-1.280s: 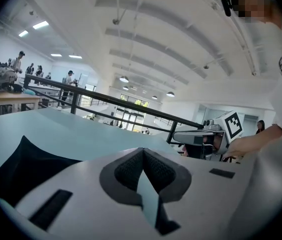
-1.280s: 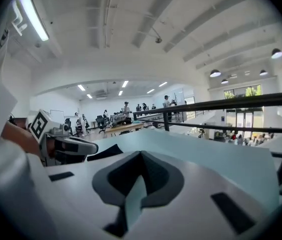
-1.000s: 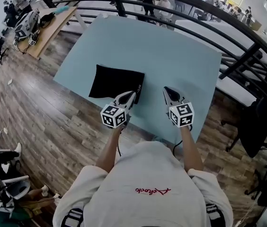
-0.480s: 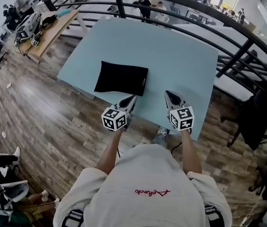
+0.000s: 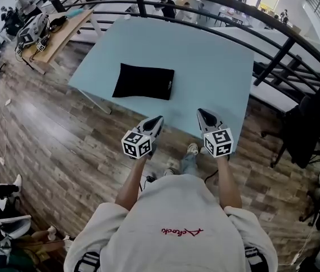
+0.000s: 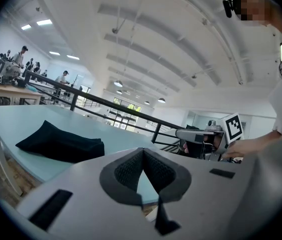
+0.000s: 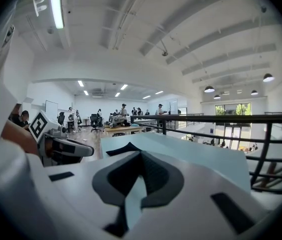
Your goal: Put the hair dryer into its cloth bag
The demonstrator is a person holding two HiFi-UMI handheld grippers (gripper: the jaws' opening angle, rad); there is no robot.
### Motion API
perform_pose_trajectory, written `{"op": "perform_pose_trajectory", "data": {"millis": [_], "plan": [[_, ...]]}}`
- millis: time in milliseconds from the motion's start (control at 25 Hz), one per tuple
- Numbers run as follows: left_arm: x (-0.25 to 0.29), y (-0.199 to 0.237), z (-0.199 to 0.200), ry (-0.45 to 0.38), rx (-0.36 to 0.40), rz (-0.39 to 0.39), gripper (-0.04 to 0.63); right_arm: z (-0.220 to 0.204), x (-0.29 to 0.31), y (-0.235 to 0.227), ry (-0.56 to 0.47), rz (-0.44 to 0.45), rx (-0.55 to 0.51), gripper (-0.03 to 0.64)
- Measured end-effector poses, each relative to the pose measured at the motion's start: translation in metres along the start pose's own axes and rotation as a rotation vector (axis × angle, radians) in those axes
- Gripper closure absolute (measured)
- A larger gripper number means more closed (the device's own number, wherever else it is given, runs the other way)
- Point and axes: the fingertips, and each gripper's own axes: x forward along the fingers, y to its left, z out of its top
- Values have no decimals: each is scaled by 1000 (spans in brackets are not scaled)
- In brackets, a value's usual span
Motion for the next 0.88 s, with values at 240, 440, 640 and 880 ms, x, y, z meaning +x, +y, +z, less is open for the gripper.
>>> {"op": "perform_pose_trajectory", "data": {"millis": [240, 440, 640, 880], "plan": [[-21, -21, -9, -4, -4, -6, 588, 1, -27, 13, -12, -8, -33, 600], [-27, -37, -9, -4, 9, -12, 588, 8, -40, 17, -25, -1, -33, 600], [-32, -50, -10, -12, 10, 4, 588, 10, -52, 18, -31, 12, -40, 600], [-34, -71, -10, -33, 19, 43, 588, 9, -78, 16, -40, 23, -58, 600]]}}
